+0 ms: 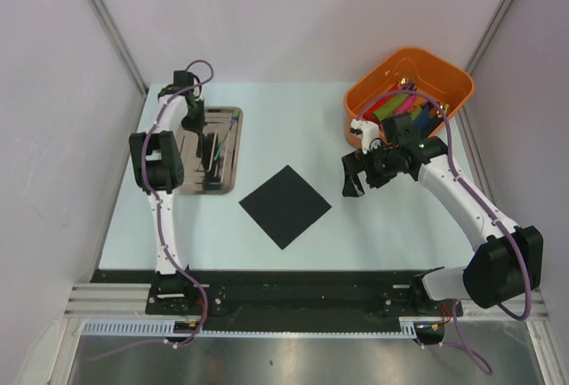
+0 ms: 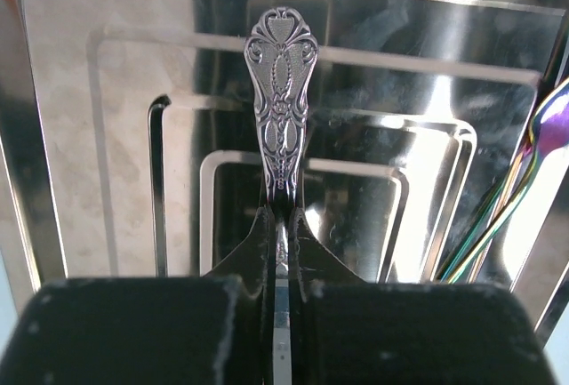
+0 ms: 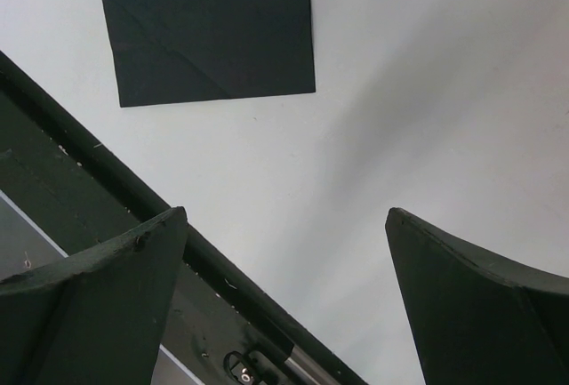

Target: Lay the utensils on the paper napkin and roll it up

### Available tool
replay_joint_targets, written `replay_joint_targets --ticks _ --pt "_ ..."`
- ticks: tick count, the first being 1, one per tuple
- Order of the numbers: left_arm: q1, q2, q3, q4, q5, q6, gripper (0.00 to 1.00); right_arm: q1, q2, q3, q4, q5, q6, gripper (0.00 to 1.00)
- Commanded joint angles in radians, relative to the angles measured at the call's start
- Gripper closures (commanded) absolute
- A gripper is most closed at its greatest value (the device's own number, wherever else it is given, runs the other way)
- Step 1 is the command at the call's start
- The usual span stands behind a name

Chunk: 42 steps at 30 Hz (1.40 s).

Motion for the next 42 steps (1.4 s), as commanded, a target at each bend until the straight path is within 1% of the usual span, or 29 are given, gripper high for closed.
replay_joint_targets --ticks 1,2,5,9,12,14,16,17,19,20,21,22,23,24,25,27,29,30,31,33,34,36,37,39,40,42 --pt "0.008 -0.111 -0.003 -0.079 -0.013 0.041 1.00 -0.001 -0.006 0.026 0.014 -0.025 -0.008 0.00" --pt "0.006 -0.127 -0.013 -0.065 -0.018 0.085 1.00 -0.001 -0.004 0.030 0.012 -0.028 -0.008 0.00" --pt "-0.003 -0.191 -0.049 -0.045 -0.044 0.136 1.00 -0.004 -0.001 0.039 0.012 -0.038 -0.004 0.00" --pt "-0.011 -0.234 -0.091 -0.042 -0.051 0.183 1.00 -0.004 0.002 0.052 0.011 -0.051 0.004 0.00" --pt "-0.011 -0.280 -0.140 -0.023 -0.031 0.208 1.00 -0.007 0.010 0.062 0.011 -0.061 0.009 0.00" --pt "-0.012 -0.323 -0.164 -0.019 0.011 0.229 1.00 -0.009 0.016 0.073 0.009 -0.070 0.010 0.00" --pt "-0.021 -0.361 -0.224 0.001 0.054 0.264 1.00 -0.012 0.025 0.079 0.009 -0.079 0.015 0.00" --pt "-0.026 -0.412 -0.253 0.010 0.093 0.281 1.00 -0.016 0.030 0.085 0.009 -0.091 0.016 0.00" --pt "-0.046 -0.470 -0.350 0.048 0.114 0.344 1.00 -0.022 0.045 0.096 0.008 -0.107 0.019 0.00" --pt "-0.049 -0.502 -0.390 0.062 0.151 0.373 1.00 -0.026 0.051 0.104 0.006 -0.128 0.021 0.00" --pt "-0.047 -0.577 -0.477 0.076 0.168 0.404 1.00 -0.036 0.056 0.119 0.000 -0.142 0.021 0.00" --pt "-0.096 -0.614 -0.525 0.110 0.185 0.468 1.00 -0.041 0.063 0.127 -0.003 -0.159 0.019 0.00" --pt "-0.109 -0.650 -0.572 0.130 0.189 0.496 1.00 -0.049 0.075 0.134 -0.014 -0.200 0.018 0.00" --pt "-0.121 -0.727 -0.659 0.142 0.215 0.527 1.00 -0.067 0.083 0.151 -0.018 -0.226 0.015 0.00" --pt "-0.145 -0.759 -0.699 0.159 0.234 0.579 1.00 -0.076 0.091 0.159 -0.021 -0.252 0.016 0.00" --pt "-0.170 -0.826 -0.808 0.171 0.281 0.619 1.00 -0.091 0.115 0.173 -0.028 -0.315 0.022 0.00" --pt "-0.215 -0.915 -0.876 0.188 0.304 0.682 1.00 -0.108 0.134 0.188 -0.028 -0.363 0.027 0.00" --pt "-0.230 -0.943 -0.939 0.199 0.327 0.702 1.00 -0.111 0.151 0.193 -0.029 -0.375 0.027 0.00" --pt "-0.262 -1.005 -0.970 0.214 0.344 0.738 1.00 -0.107 0.160 0.197 -0.028 -0.387 0.025 0.00" --pt "-0.297 -1.062 -1.051 0.224 0.372 0.781 1.00 -0.096 0.183 0.197 -0.025 -0.412 0.032 0.00" --pt "-0.334 -1.107 -1.075 0.225 0.402 0.827 1.00 -0.089 0.191 0.199 -0.022 -0.423 0.032 0.00" --pt "-0.377 -1.151 -1.135 0.213 0.420 0.875 1.00 -0.053 0.209 0.207 -0.026 -0.452 0.035 0.00" --pt "-0.426 -1.168 -1.151 0.198 0.429 0.921 1.00 -0.040 0.227 0.208 -0.029 -0.463 0.038 0.00" --pt "-0.475 -1.216 -1.192 0.172 0.440 0.981 1.00 0.008 0.246 0.210 -0.028 -0.490 0.044 0.00" --pt "-0.523 -1.231 -1.203 0.155 0.441 0.996 1.00 0.026 0.266 0.208 -0.025 -0.499 0.048 0.00" --pt "-0.564 -1.269 -1.232 0.139 0.459 1.040 1.00 0.077 0.284 0.211 -0.025 -0.525 0.053 0.00"
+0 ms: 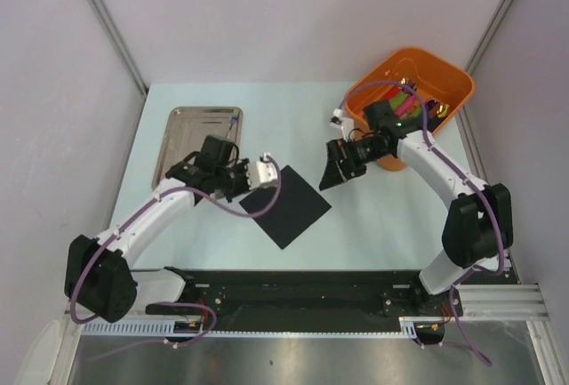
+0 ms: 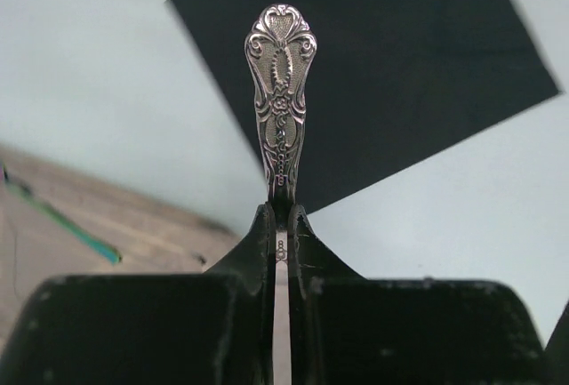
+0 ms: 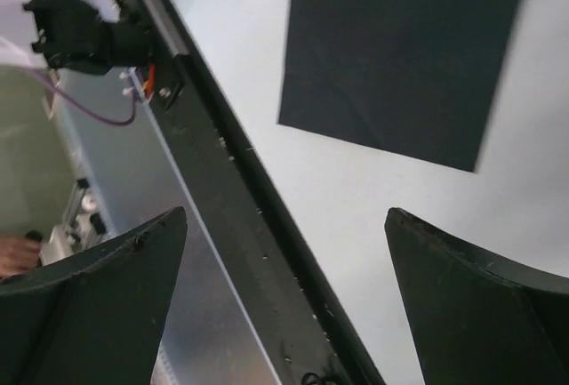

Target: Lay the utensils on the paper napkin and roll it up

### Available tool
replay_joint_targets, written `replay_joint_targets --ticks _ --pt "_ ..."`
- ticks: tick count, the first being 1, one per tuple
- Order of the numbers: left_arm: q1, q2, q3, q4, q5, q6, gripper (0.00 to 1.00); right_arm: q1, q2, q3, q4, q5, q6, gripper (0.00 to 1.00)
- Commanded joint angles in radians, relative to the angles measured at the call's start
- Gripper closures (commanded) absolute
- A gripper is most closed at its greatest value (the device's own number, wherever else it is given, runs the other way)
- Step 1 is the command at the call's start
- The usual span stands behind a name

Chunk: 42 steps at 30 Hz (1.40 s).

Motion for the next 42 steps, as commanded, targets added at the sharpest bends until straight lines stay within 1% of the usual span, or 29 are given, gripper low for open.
replay_joint_targets --ticks 1,7,11,14,18,19,20,21,23,25,27,31,32,33,35,37,39,40,41,42 --pt "-0.115 -0.092 -0.051 -0.032 0.093 0.174 1.00 0.094 0.055 0.043 -0.001 -0.106 0.024 0.00" --pt "-0.247 -0.149 -0.085 -0.057 0.086 0.240 1.00 0.235 0.129 0.061 -0.004 -0.138 0.021 0.00" --pt "-0.301 -0.154 -0.078 -0.067 0.085 0.263 1.00 0.321 0.186 0.069 -0.004 -0.141 0.016 0.00" --pt "-0.335 -0.158 -0.073 -0.075 0.080 0.291 1.00 0.355 0.216 0.081 -0.004 -0.155 0.018 0.00" --pt "-0.378 -0.166 -0.073 -0.067 0.071 0.325 1.00 0.367 0.264 0.096 -0.004 -0.196 0.022 0.05" --pt "-0.382 -0.168 -0.073 -0.063 0.068 0.325 1.00 0.369 0.270 0.101 -0.002 -0.222 0.024 0.12" --pt "-0.389 -0.165 -0.070 -0.061 0.067 0.328 1.00 0.373 0.276 0.107 -0.001 -0.233 0.027 0.14" --pt "-0.396 -0.160 -0.068 -0.055 0.065 0.331 1.00 0.376 0.281 0.112 0.001 -0.242 0.031 0.22" --pt "-0.399 -0.152 -0.059 -0.049 0.062 0.329 1.00 0.385 0.292 0.119 0.003 -0.262 0.034 0.30" --pt "-0.399 -0.154 -0.052 -0.046 0.066 0.325 1.00 0.390 0.304 0.124 0.003 -0.272 0.034 0.46" --pt "-0.399 -0.165 -0.045 -0.038 0.071 0.307 1.00 0.389 0.309 0.124 0.003 -0.291 0.037 0.58" --pt "-0.399 -0.186 -0.039 -0.038 0.076 0.283 1.00 0.395 0.316 0.133 0.007 -0.336 0.053 0.60" --pt "-0.399 -0.191 -0.044 -0.034 0.079 0.282 1.00 0.398 0.316 0.139 0.006 -0.333 0.053 0.66" --pt "-0.399 -0.203 -0.044 -0.034 0.080 0.282 1.00 0.407 0.316 0.144 0.006 -0.319 0.048 0.80" --pt "-0.402 -0.212 -0.042 -0.038 0.077 0.282 1.00 0.415 0.312 0.141 0.018 -0.307 0.056 1.00" --pt "-0.401 -0.226 -0.039 -0.040 0.065 0.274 1.00 0.419 0.302 0.139 0.027 -0.304 0.068 1.00" --pt "-0.401 -0.241 -0.033 -0.035 0.028 0.221 0.91 0.415 0.261 0.130 0.064 -0.286 0.086 1.00" --pt "-0.401 -0.263 -0.029 -0.035 0.007 0.193 0.68 0.404 0.238 0.113 0.085 -0.278 0.105 1.00" --pt "-0.401 -0.272 -0.016 -0.031 -0.015 0.123 0.55 0.393 0.215 0.103 0.108 -0.270 0.143 1.00" --pt "-0.399 -0.284 -0.013 -0.029 -0.060 0.092 0.47 0.384 0.168 0.093 0.158 -0.256 0.165 1.00"
